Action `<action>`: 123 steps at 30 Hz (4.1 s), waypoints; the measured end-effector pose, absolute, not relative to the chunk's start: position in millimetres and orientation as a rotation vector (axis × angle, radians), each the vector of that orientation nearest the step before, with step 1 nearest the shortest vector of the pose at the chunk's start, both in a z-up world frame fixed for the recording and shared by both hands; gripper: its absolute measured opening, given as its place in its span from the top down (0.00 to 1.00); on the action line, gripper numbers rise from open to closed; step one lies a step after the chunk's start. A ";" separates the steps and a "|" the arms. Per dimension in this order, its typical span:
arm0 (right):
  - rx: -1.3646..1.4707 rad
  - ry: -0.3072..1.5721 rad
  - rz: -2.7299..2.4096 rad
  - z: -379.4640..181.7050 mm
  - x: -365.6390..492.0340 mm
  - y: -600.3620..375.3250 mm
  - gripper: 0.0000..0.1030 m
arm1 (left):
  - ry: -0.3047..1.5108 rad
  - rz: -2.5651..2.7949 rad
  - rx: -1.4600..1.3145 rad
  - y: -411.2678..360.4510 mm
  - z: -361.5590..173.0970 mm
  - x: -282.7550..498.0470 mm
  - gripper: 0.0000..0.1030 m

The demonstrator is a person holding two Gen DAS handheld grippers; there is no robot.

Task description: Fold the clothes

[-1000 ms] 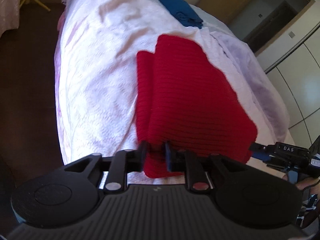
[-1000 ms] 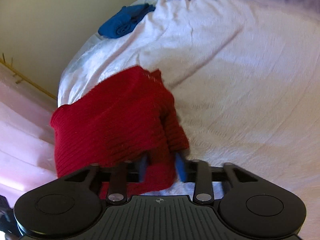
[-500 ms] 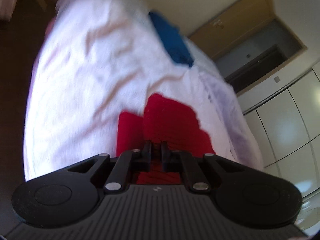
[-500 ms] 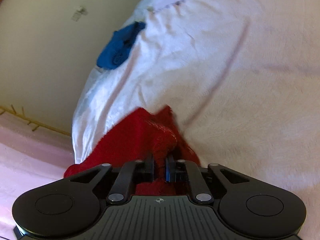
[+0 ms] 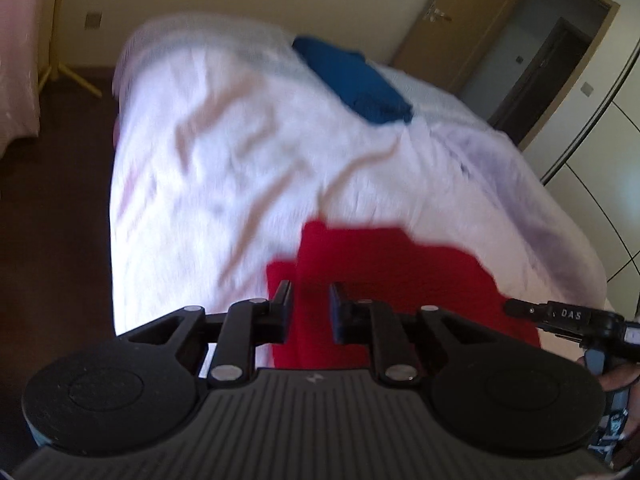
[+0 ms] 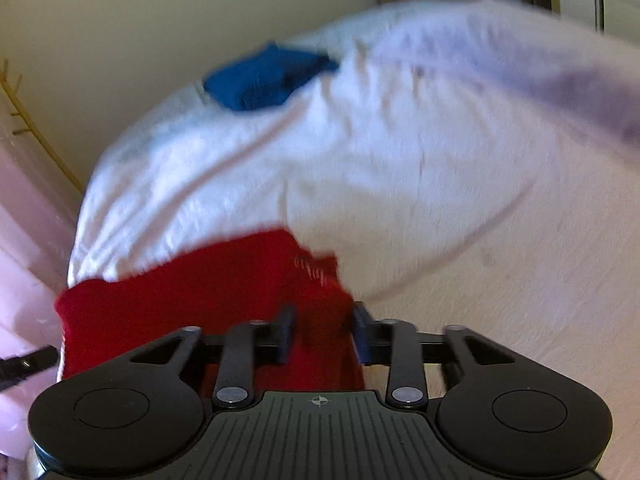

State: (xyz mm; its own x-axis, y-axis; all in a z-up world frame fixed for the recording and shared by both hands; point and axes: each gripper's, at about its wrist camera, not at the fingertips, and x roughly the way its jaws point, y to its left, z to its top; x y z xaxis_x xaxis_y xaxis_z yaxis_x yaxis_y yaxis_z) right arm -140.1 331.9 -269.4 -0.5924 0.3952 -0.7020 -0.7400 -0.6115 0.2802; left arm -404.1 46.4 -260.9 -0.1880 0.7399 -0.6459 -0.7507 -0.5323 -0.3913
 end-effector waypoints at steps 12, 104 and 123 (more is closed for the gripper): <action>-0.967 0.650 2.236 -326.4 -192.2 355.6 0.60 | 0.357 1.829 -1.061 140.0 -312.5 -403.9 0.90; -1.314 0.712 2.011 -268.9 -101.1 172.8 0.33 | 0.572 1.879 -1.443 -9.9 -277.8 -253.5 0.72; -0.836 1.311 1.931 -295.3 -40.4 284.0 0.33 | -0.332 1.655 -1.561 -31.1 -319.7 -385.8 0.58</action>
State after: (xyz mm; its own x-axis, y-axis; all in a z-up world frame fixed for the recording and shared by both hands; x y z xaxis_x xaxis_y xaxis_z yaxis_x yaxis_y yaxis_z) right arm -40.4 284.0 -295.3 -0.5848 0.1602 -0.7952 -0.7982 -0.2882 0.5289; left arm -385.8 -31.1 -319.7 0.1024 0.7005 -0.7062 -0.3739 -0.6308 -0.6799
